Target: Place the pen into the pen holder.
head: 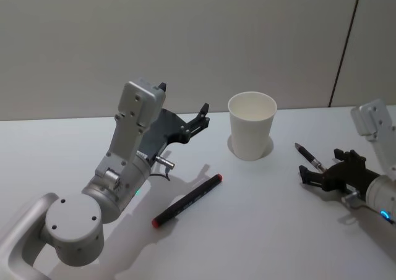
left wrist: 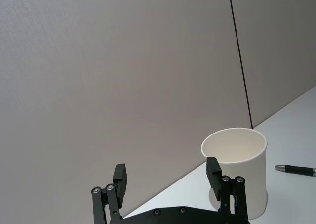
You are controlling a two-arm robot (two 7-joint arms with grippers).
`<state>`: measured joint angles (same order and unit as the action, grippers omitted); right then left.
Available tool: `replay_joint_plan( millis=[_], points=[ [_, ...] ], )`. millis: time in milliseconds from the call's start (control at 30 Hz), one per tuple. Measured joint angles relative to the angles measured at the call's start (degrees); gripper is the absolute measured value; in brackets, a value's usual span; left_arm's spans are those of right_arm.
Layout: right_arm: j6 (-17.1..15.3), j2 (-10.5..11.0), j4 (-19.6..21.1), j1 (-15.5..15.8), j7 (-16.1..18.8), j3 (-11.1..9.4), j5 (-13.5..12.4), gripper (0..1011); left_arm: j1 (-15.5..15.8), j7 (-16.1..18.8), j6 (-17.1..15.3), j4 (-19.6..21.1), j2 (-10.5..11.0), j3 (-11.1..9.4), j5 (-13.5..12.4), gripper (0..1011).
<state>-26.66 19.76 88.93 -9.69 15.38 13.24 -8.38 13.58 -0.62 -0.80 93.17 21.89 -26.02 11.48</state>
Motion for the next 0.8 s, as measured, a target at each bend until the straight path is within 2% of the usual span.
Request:
replay_joint_plan(
  millis=[433, 633, 800],
  points=[
    [0.5, -0.9, -1.3, -0.4, -0.8, 0.5, 0.5, 998, 0.0, 0.0, 0.0, 0.0, 0.0, 0.0, 0.0, 1001],
    [0.6, -1.1, -1.6, -0.4, -0.9, 0.7, 0.6, 864, 0.0, 0.0, 0.0, 0.0, 0.0, 0.0, 0.0, 1001],
    [0.7, -1.2, -1.7, -0.4, -1.0, 0.8, 0.7, 808, 0.0, 0.0, 0.0, 0.0, 0.0, 0.0, 0.0, 1001]
  ],
)
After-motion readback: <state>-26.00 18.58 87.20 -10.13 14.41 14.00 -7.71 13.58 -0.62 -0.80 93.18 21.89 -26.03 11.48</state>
